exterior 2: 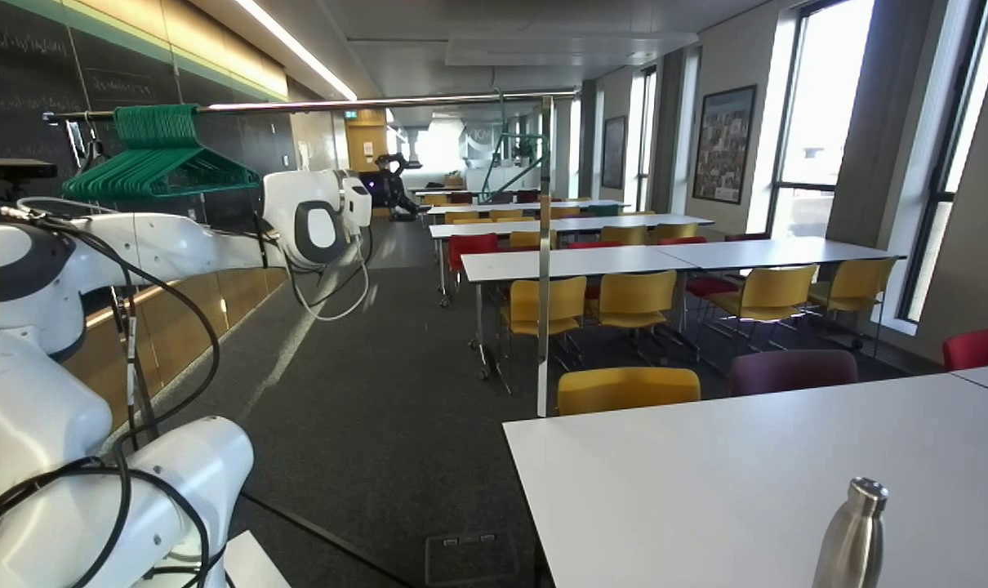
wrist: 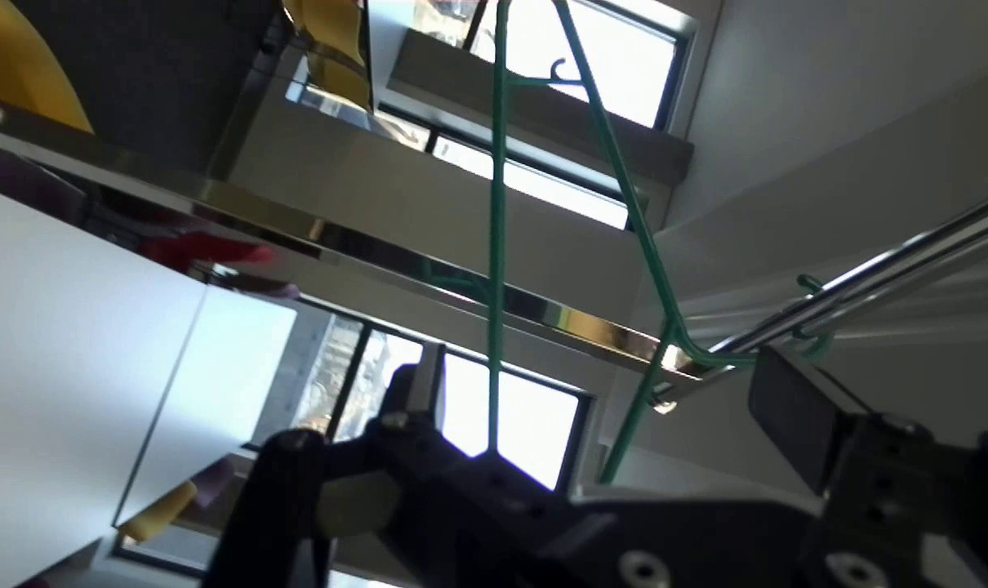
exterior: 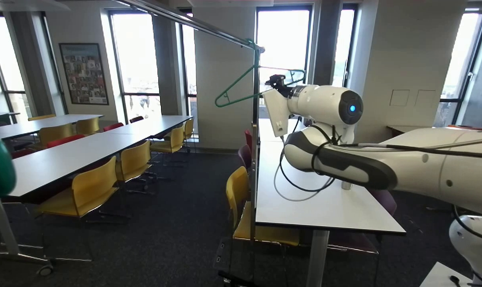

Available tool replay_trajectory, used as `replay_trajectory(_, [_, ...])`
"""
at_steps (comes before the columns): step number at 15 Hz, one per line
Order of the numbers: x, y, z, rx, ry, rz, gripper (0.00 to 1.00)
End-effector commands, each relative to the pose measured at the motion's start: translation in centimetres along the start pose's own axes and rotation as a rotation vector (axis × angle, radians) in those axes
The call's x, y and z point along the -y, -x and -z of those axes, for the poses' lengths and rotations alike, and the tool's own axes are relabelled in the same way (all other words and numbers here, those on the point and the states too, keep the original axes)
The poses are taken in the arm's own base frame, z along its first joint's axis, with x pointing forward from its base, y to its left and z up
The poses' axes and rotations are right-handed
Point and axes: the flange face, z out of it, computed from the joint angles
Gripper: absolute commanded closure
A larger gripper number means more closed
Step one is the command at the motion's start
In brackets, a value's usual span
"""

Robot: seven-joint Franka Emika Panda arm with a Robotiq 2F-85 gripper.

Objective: Put the coat hanger on the hook

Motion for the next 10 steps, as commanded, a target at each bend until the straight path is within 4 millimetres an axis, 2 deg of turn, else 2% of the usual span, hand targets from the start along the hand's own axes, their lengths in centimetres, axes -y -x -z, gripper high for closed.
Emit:
replay_trajectory(1, [-3.3, -1.6, 2.1, 0.089, 0.09, -0.151, 0.0])
replay_trajectory(5, [-6.0, -3.0, 2.6, 0.142, 0.201, -0.308, 0.0])
replay_trajectory(10, [-7.6, -4.1, 1.7, 0.196, 0.351, -0.499, 0.0])
